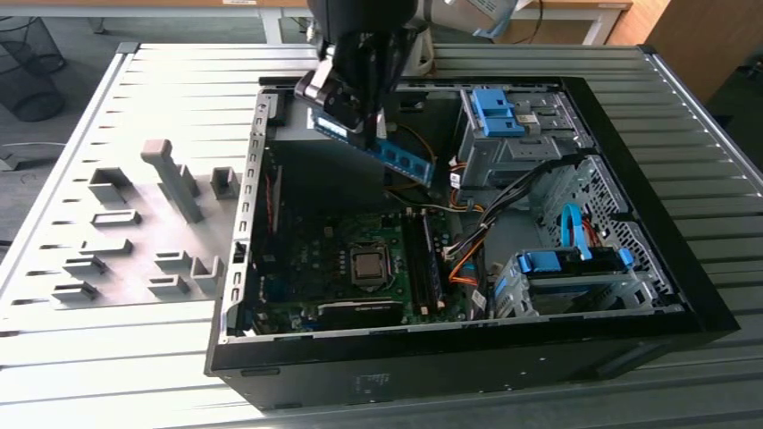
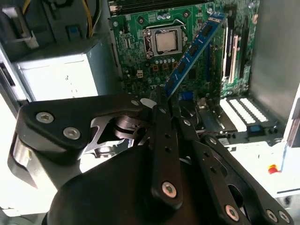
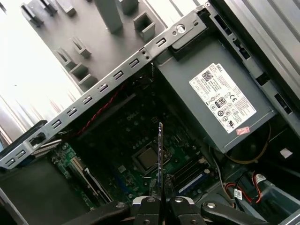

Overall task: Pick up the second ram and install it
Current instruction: 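Insert the second ram into the second slot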

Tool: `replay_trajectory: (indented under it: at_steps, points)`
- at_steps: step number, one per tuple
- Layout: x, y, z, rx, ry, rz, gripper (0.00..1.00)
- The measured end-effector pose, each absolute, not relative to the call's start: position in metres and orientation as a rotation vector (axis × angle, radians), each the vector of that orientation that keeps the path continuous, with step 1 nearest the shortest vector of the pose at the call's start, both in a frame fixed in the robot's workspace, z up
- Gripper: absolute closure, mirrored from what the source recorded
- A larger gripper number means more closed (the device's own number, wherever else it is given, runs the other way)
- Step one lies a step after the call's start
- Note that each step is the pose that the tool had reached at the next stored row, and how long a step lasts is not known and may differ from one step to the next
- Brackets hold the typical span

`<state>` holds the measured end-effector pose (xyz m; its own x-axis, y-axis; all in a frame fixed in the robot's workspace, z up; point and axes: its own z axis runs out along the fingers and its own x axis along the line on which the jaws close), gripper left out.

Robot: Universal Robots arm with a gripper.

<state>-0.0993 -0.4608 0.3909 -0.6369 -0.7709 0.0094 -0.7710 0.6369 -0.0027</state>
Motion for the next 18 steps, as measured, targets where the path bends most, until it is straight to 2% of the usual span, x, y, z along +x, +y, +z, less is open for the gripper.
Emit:
replay_trajectory:
  at_steps: [18]
  points:
    - [-0.0993,-0.4608,0.3906,1.266,-2.867,0.010,0.86]
